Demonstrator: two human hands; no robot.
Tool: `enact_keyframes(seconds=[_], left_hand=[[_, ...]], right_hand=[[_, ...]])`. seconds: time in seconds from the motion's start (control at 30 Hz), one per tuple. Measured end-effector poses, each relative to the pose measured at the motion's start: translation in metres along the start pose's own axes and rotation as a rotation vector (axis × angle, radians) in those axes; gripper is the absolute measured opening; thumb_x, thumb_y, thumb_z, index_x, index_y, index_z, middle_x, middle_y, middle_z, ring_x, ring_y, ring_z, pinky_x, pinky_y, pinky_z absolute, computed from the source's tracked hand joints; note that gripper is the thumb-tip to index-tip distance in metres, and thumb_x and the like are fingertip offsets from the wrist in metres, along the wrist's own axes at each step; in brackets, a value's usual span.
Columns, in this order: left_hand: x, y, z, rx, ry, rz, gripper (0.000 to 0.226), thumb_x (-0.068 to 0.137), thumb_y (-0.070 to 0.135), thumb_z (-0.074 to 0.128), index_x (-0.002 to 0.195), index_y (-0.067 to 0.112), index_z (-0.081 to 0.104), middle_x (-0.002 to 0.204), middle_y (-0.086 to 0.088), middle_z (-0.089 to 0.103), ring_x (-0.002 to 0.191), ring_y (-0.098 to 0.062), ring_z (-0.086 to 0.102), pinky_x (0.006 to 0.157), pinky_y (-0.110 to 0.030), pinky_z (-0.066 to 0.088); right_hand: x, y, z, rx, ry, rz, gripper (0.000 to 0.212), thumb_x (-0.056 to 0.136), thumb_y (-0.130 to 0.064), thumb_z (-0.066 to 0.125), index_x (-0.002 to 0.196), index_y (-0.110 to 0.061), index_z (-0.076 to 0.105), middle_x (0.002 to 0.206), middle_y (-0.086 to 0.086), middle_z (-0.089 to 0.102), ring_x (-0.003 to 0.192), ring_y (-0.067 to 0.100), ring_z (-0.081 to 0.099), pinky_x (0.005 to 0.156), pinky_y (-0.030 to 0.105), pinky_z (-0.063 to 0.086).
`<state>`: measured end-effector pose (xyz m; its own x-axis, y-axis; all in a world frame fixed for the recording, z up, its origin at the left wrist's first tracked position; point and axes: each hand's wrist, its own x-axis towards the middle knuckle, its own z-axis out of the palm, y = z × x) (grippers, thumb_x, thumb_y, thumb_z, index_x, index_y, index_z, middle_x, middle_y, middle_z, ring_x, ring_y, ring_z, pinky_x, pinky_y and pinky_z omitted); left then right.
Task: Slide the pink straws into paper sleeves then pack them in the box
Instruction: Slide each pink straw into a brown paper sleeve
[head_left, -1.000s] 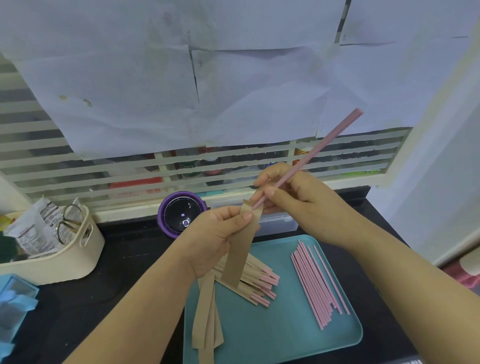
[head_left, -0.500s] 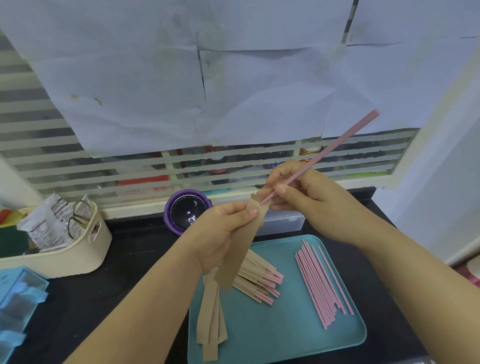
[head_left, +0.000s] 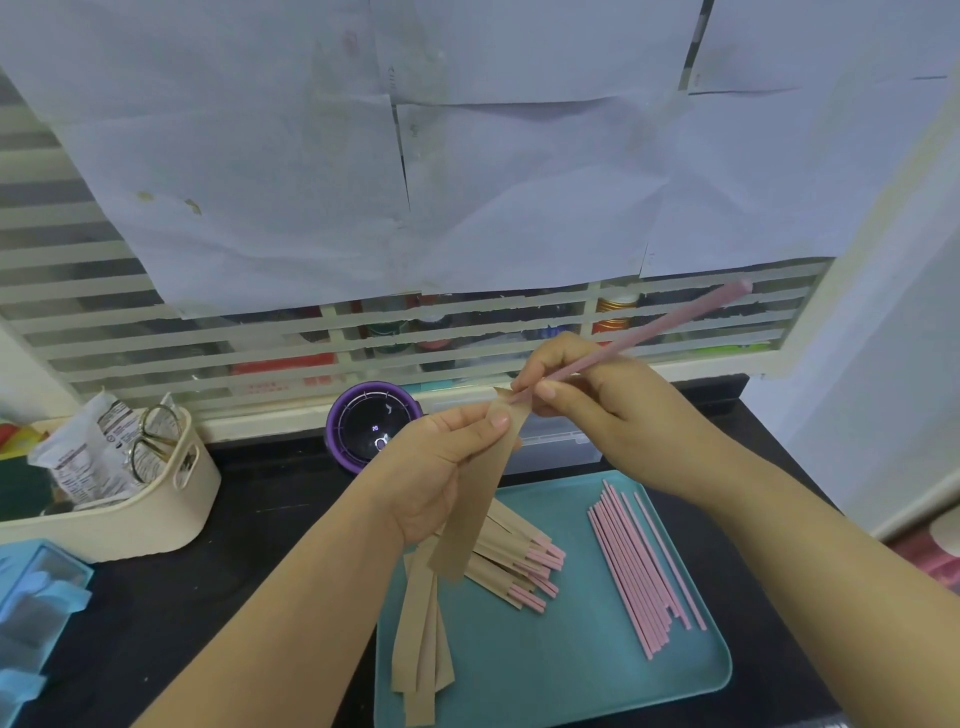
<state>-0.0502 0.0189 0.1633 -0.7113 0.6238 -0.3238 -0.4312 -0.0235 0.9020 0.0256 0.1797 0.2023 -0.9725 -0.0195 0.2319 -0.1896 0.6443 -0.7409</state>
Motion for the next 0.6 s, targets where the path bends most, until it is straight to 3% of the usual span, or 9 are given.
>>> enact_keyframes(seconds=[0.23, 0.6], left_hand=[[0.0011, 0.0, 0.0004, -0.034, 0.017, -0.002, 0.021, 0.089, 0.015, 0.058, 0.105, 0.006, 0.069, 0.074, -0.002, 0.07, 0.073, -0.012, 0.063, 0.081, -0.03, 0.046], [0.0024, -0.0038, -0.0001, 0.097, 0.082, 0.045, 0.022, 0.087, 0.022, 0.061, 0.102, 0.011, 0.072, 0.079, -0.002, 0.072, 0.077, -0.015, 0.062, 0.081, -0.034, 0.046]], right_hand=[[-0.0005, -0.0027, 0.0017, -0.088, -0.005, -0.006, 0.011, 0.098, -0.022, 0.044, 0.103, -0.023, 0.054, 0.098, -0.012, 0.06, 0.095, -0.004, 0.058, 0.087, 0.018, 0.05], [0.003, 0.0002, 0.0054, 0.04, 0.098, 0.067, 0.01, 0.095, -0.019, 0.051, 0.1, -0.018, 0.06, 0.098, -0.004, 0.067, 0.092, 0.005, 0.066, 0.09, 0.029, 0.054]])
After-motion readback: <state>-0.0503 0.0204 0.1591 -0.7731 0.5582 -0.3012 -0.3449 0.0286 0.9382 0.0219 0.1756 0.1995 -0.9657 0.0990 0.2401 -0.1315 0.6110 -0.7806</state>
